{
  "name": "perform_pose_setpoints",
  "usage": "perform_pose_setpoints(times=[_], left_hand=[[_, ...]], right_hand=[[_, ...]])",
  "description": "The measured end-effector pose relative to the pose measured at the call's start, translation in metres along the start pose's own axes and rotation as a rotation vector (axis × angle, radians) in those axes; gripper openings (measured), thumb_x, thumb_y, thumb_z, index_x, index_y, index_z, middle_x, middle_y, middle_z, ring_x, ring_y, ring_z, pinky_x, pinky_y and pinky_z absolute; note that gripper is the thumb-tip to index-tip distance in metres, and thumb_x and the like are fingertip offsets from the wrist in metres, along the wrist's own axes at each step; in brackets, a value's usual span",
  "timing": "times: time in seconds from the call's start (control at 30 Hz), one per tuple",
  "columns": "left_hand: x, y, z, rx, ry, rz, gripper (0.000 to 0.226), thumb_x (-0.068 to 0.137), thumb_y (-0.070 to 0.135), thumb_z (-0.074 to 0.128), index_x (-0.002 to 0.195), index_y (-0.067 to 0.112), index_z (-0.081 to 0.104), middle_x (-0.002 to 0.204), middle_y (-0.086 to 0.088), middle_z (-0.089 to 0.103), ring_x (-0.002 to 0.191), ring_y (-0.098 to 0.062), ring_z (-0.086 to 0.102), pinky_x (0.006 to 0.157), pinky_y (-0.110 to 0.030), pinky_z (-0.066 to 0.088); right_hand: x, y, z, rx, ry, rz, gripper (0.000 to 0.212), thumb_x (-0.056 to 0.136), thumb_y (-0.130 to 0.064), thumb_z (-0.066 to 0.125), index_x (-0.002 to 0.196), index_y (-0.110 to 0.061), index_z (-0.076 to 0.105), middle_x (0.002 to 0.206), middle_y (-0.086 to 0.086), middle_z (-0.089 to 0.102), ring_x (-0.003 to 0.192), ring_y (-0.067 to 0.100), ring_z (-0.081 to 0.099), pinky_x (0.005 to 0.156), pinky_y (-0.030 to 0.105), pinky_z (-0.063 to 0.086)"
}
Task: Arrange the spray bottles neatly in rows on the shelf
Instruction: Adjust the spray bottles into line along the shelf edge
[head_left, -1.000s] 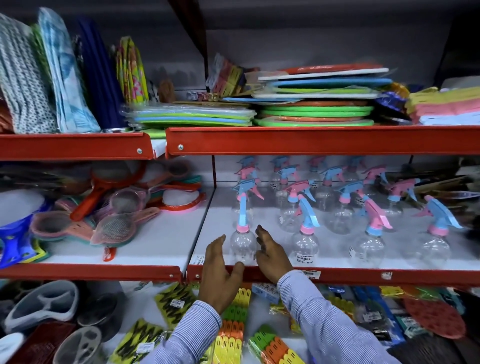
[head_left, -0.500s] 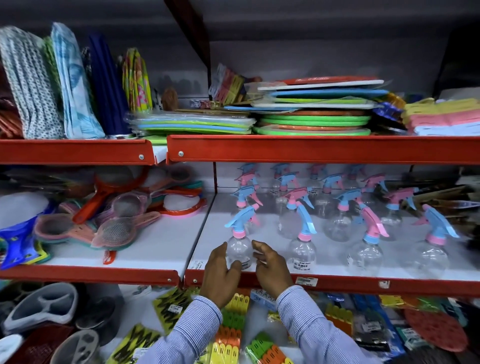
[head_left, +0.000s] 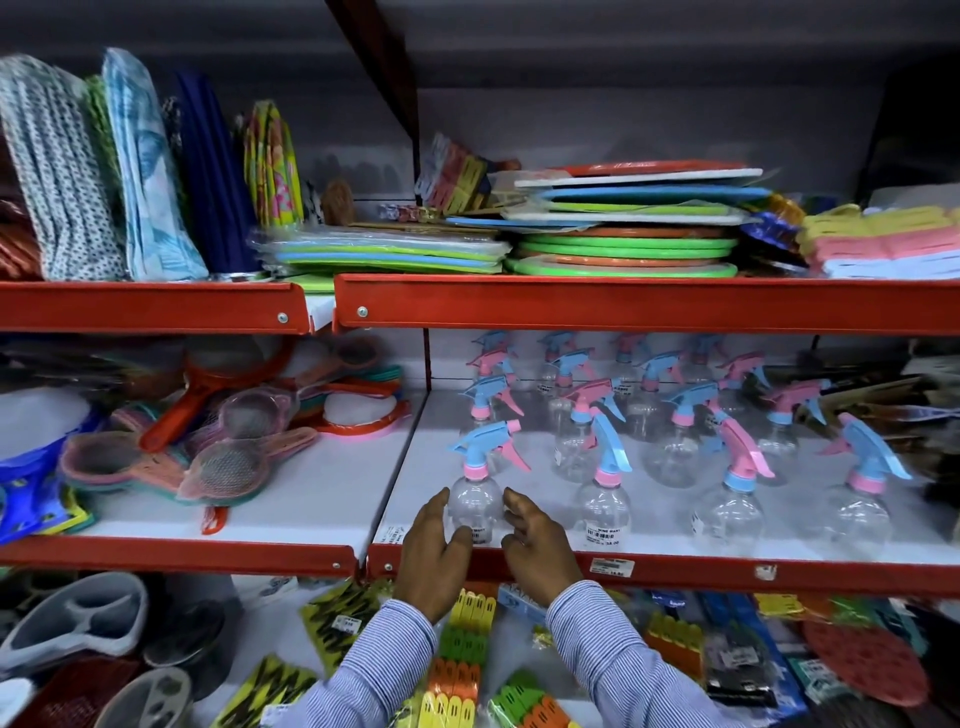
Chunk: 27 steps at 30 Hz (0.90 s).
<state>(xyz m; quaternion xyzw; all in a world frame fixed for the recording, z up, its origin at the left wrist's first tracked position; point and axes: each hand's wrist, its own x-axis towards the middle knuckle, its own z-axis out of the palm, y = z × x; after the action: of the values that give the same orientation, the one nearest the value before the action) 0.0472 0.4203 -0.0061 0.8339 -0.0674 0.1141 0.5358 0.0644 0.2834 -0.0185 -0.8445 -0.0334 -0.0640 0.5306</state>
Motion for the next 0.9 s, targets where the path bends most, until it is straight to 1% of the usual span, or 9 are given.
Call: perform_pose_setpoints(times=[0.1, 0.2, 0.27, 0.4, 0.53, 0.63, 0.73, 0.8, 0.9], left_hand=[[0.003, -0.002, -0.001, 0.013, -0.001, 0.021, 0.047, 0.091, 0.014, 0.049, 0.137, 0.015, 0.042, 0.142, -0.007, 0.049, 0.115, -0.006, 0.039, 0.101, -0.023, 0.028], [0.004, -0.003, -0.002, 0.028, 0.004, 0.025, 0.047, 0.091, 0.009, 0.049, 0.137, 0.015, 0.043, 0.142, -0.006, 0.049, 0.117, -0.006, 0.041, 0.101, -0.022, 0.028], [0.005, -0.005, -0.002, 0.034, 0.001, 0.024, 0.048, 0.091, 0.01, 0.049, 0.138, 0.016, 0.042, 0.143, -0.005, 0.049, 0.123, -0.011, 0.043, 0.102, -0.022, 0.027], [0.006, -0.006, -0.003, 0.025, -0.005, 0.04, 0.047, 0.09, 0.016, 0.048, 0.137, 0.018, 0.043, 0.143, -0.004, 0.049, 0.121, -0.006, 0.041, 0.102, -0.022, 0.028], [0.002, -0.007, -0.004, 0.029, 0.014, 0.048, 0.056, 0.085, 0.027, 0.045, 0.139, 0.016, 0.04, 0.145, -0.006, 0.046, 0.128, -0.014, 0.043, 0.106, -0.027, 0.031], [-0.002, -0.011, -0.006, 0.088, 0.109, 0.158, 0.059, 0.079, 0.034, 0.046, 0.137, 0.02, 0.042, 0.141, -0.003, 0.048, 0.128, -0.016, 0.044, 0.108, -0.035, 0.038], [-0.007, -0.01, -0.004, 0.072, 0.177, 0.295, 0.046, 0.077, 0.028, 0.05, 0.123, 0.026, 0.053, 0.124, 0.006, 0.053, 0.116, -0.008, 0.05, 0.098, -0.035, 0.048], [-0.011, -0.005, 0.002, 0.07, 0.172, 0.371, 0.04, 0.077, 0.02, 0.054, 0.116, 0.026, 0.057, 0.116, 0.007, 0.056, 0.112, -0.007, 0.053, 0.094, -0.032, 0.049], [-0.013, 0.005, 0.026, 0.048, 0.107, 0.415, 0.038, 0.074, 0.019, 0.055, 0.111, 0.024, 0.061, 0.111, 0.006, 0.06, 0.109, -0.006, 0.055, 0.093, -0.031, 0.049]], right_hand=[[0.0, 0.002, 0.001, 0.008, 0.007, -0.001, 0.061, 0.085, 0.005, 0.045, 0.143, -0.013, 0.036, 0.143, 0.006, 0.049, 0.131, 0.018, 0.048, 0.109, 0.027, 0.037], [0.001, 0.004, 0.003, 0.01, 0.014, -0.005, 0.06, 0.085, 0.004, 0.045, 0.143, -0.013, 0.036, 0.143, 0.006, 0.05, 0.131, 0.018, 0.048, 0.108, 0.025, 0.037], [0.001, 0.004, 0.004, 0.014, 0.018, -0.007, 0.06, 0.085, 0.004, 0.046, 0.143, -0.013, 0.037, 0.143, 0.006, 0.05, 0.13, 0.018, 0.048, 0.108, 0.027, 0.038], [0.002, 0.006, 0.004, 0.007, 0.024, -0.008, 0.06, 0.085, 0.004, 0.046, 0.142, -0.013, 0.037, 0.143, 0.007, 0.05, 0.13, 0.017, 0.048, 0.109, 0.028, 0.038], [-0.001, 0.007, 0.002, -0.011, 0.05, -0.026, 0.061, 0.084, 0.003, 0.046, 0.142, -0.015, 0.038, 0.144, 0.008, 0.049, 0.131, 0.018, 0.047, 0.11, 0.029, 0.038], [-0.014, 0.009, -0.004, -0.016, 0.172, -0.1, 0.058, 0.082, 0.003, 0.049, 0.135, -0.021, 0.049, 0.134, 0.003, 0.057, 0.123, 0.012, 0.054, 0.104, 0.021, 0.04], [-0.033, 0.012, -0.017, -0.013, 0.369, -0.171, 0.051, 0.079, 0.006, 0.052, 0.112, -0.03, 0.065, 0.11, -0.006, 0.07, 0.101, -0.004, 0.063, 0.084, 0.006, 0.047], [-0.043, 0.018, -0.029, -0.015, 0.498, -0.185, 0.044, 0.078, 0.007, 0.054, 0.096, -0.029, 0.069, 0.094, -0.006, 0.073, 0.086, -0.001, 0.066, 0.069, 0.008, 0.05], [-0.051, 0.027, -0.051, -0.023, 0.654, -0.185, 0.035, 0.077, 0.007, 0.057, 0.085, -0.025, 0.07, 0.083, -0.005, 0.073, 0.074, 0.007, 0.067, 0.065, 0.022, 0.055]])
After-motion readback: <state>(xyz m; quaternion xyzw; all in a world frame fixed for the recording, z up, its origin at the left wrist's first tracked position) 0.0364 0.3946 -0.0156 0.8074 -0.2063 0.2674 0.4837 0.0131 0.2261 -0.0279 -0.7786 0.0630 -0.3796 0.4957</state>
